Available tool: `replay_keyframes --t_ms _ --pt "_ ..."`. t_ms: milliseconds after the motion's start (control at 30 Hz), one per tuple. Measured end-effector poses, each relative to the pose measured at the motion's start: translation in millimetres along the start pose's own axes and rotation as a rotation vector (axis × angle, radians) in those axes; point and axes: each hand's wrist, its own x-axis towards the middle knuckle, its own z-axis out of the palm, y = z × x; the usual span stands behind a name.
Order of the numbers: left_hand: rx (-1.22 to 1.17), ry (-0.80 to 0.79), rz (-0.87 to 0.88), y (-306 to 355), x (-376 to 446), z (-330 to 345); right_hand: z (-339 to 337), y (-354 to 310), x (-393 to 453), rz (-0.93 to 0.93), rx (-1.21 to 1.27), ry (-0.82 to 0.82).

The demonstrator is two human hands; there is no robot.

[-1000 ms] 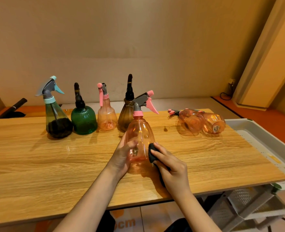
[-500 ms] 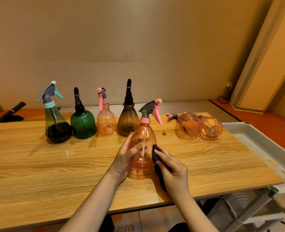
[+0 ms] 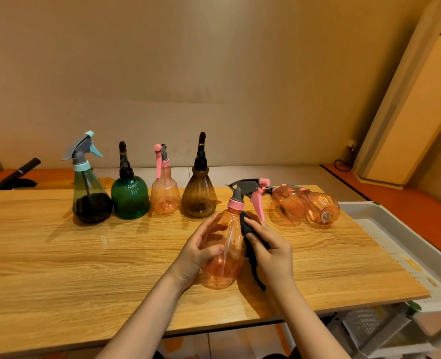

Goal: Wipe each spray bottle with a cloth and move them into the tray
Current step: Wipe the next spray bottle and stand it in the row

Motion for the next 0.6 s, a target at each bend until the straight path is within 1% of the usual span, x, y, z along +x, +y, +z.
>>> replay_keyframes --t_ms 133,200,300,400,600 --pt "0.021 0.002 0.001 3 -2 2 1 -5 13 -0.07 -0.043 -0.041" --pt "0.005 0.0 -0.002 4 -3 3 2 -2 16 -0.034 -0.026 -0.062" --pt "-0.039 0.003 -0.022 4 -3 3 2 -1 15 0.071 0.056 -0.061" --pt "-0.073 0.008 -0.029 2 -3 3 3 -3 10 0.061 0.048 -0.072" --pt "0.114 0.031 -0.005 2 -2 3 2 -3 -8 0.027 0.042 -0.104"
